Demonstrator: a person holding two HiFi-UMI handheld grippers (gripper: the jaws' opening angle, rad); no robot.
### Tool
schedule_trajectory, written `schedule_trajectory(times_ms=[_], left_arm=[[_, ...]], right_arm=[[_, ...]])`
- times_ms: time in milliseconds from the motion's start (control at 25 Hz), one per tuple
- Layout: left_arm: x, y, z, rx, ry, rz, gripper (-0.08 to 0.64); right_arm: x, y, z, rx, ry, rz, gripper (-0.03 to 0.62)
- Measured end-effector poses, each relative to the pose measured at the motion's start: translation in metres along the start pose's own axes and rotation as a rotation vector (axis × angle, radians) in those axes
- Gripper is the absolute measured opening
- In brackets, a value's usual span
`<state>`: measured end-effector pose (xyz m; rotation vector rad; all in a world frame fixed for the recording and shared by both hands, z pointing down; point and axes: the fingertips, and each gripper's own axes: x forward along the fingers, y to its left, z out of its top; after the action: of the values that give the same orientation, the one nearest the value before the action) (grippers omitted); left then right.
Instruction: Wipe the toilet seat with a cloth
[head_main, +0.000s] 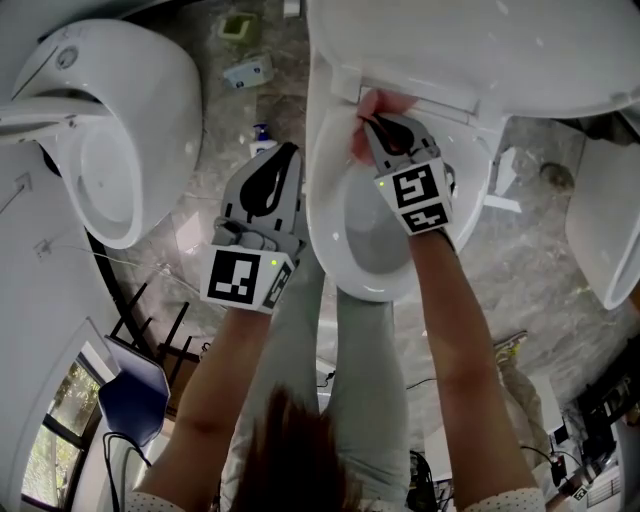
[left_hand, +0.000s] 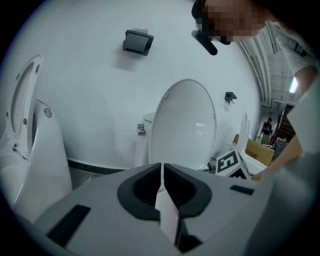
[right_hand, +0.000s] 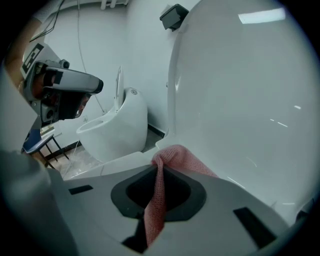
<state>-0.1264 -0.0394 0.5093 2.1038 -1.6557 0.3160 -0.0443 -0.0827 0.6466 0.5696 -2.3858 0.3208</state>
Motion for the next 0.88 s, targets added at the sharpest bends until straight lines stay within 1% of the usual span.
schedule_trajectory(times_ms=[120, 240, 400, 560, 680, 880], left_arm=[[0.0, -0.001, 0.0, -0.008, 0.001, 0.004, 0.02], [0.001, -0.004, 0.0, -0.004, 0.006, -0.003, 0.02], [0.002, -0.008, 0.001, -0.003, 0.006, -0.009, 0.02], [0.001, -0.008, 0.005, -0.004, 0.0, -0.011, 0.015], [0.002, -0.009, 0.004, -0.005, 0.005, -0.016, 0.015], [0.001, -0.015, 0.002, 0.004, 0.006, -0.029, 0.015]], right_arm=[[-0.004, -0.004, -0.003, -0.03, 0.008, -0.01, 0.035], [-0.01, -0.014, -0.009, -0.004, 0.018, -0.037, 0.034], [-0.017, -0.022, -0.017, 0.028, 0.025, -0.038, 0.032], [-0.025, -0.029, -0.024, 0.023, 0.045, -0.031, 0.032], [-0.032, -0.036, -0.031, 0.025, 0.06, -0.04, 0.032], [-0.044, -0.046, -0.044, 0.054, 0.07, -0.06, 0.032]])
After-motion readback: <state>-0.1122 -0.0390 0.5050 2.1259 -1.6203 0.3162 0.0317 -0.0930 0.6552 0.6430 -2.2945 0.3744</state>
